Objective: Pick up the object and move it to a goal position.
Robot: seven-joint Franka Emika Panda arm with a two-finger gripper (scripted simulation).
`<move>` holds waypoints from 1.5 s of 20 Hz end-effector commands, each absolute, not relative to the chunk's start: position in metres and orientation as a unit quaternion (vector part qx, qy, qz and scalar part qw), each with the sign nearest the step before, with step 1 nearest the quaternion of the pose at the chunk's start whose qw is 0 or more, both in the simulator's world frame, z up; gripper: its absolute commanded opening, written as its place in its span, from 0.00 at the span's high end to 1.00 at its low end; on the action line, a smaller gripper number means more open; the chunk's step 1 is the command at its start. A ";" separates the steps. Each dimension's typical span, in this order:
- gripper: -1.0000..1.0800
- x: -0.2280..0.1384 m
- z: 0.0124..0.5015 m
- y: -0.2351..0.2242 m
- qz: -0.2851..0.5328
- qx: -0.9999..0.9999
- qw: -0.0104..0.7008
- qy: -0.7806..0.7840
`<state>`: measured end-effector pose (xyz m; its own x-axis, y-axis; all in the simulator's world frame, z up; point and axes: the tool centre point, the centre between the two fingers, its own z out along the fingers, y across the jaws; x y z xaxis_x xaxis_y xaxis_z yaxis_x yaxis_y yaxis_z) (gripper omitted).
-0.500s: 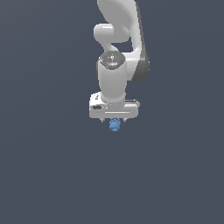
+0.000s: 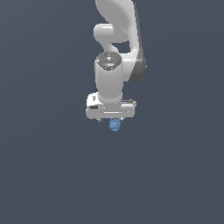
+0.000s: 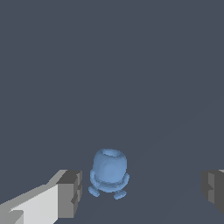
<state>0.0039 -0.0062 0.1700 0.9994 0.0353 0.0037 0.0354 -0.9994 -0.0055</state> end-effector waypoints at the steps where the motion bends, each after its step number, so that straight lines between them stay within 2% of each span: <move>1: 0.04 0.004 0.171 -0.009 -0.001 -1.000 0.001 -0.022; 10: 0.04 -0.004 0.158 -0.004 -0.001 -1.000 0.001 -0.010; 22: 0.04 -0.044 0.102 0.014 0.000 -0.999 0.000 0.040; 30: 0.04 -0.056 0.089 0.018 0.000 -0.999 0.000 0.053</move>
<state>-0.0552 0.0177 0.0903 0.9947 -0.1029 -0.0010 -0.1029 -0.9947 0.0000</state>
